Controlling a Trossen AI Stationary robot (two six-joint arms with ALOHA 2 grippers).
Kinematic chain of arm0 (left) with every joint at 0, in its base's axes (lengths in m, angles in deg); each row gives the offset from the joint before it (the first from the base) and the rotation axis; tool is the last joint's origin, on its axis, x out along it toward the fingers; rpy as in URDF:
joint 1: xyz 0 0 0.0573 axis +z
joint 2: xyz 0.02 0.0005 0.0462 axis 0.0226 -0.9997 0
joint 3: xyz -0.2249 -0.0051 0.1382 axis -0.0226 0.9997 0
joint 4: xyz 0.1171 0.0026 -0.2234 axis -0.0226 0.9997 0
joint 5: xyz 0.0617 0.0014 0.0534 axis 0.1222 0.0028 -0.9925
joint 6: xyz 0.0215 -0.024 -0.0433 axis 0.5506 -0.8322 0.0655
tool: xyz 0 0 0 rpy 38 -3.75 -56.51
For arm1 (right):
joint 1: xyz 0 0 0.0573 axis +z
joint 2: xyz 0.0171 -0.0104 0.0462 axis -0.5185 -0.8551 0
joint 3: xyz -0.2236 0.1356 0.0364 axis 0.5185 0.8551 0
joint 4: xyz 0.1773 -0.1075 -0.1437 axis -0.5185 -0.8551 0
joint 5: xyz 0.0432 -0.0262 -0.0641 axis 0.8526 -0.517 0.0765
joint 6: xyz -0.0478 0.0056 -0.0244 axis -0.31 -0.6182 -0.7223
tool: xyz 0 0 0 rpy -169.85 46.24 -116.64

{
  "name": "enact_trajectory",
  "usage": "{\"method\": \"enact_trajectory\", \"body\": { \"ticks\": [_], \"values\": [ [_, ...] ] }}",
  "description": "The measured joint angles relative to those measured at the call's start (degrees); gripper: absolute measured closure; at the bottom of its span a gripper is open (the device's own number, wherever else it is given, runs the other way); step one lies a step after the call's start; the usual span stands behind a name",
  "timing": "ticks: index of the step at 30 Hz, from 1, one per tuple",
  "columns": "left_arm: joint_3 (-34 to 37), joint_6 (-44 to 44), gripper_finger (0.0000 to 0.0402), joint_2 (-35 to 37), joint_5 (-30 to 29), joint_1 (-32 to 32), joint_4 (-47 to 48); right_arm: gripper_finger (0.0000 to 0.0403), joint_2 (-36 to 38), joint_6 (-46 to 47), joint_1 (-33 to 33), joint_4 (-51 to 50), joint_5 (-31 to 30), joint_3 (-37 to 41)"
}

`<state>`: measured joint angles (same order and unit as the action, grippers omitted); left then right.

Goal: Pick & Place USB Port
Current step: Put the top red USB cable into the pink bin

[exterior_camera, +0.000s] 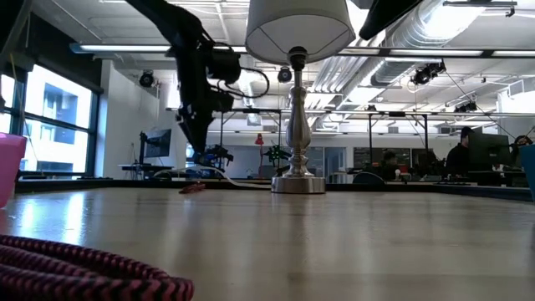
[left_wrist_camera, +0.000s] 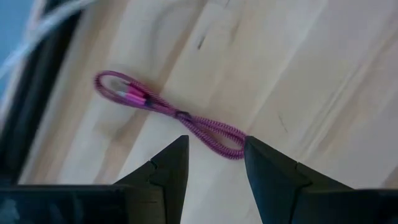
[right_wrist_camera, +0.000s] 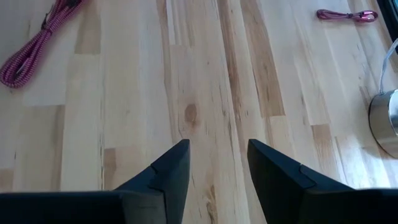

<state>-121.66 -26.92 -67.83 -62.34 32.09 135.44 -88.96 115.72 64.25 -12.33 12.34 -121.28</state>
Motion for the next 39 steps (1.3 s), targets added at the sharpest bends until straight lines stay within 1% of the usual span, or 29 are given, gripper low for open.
{"method": "enact_trajectory", "body": {
  "ticks": [5,11,20,39],
  "values": [
    [0.01,0.01,0.0252,-4.09,1.18,0.01,-0.31,0.0249,0.00,0.27,0.11,-0.01,0.07,0.00],
    [0.00,0.55,0.0252,-6.74,1.22,0.02,-0.37,0.0249,0.00,0.39,0.15,-0.02,0.08,0.00],
    [-0.04,0.57,0.0252,-8.35,1.22,0.02,-0.24,0.0249,0.00,0.44,0.15,0.02,0.08,0.00],
    [-0.04,0.57,0.0252,-8.32,1.24,0.04,-0.15,0.0250,0.00,0.68,1.66,0.42,-0.31,0.00]
  ]
}}
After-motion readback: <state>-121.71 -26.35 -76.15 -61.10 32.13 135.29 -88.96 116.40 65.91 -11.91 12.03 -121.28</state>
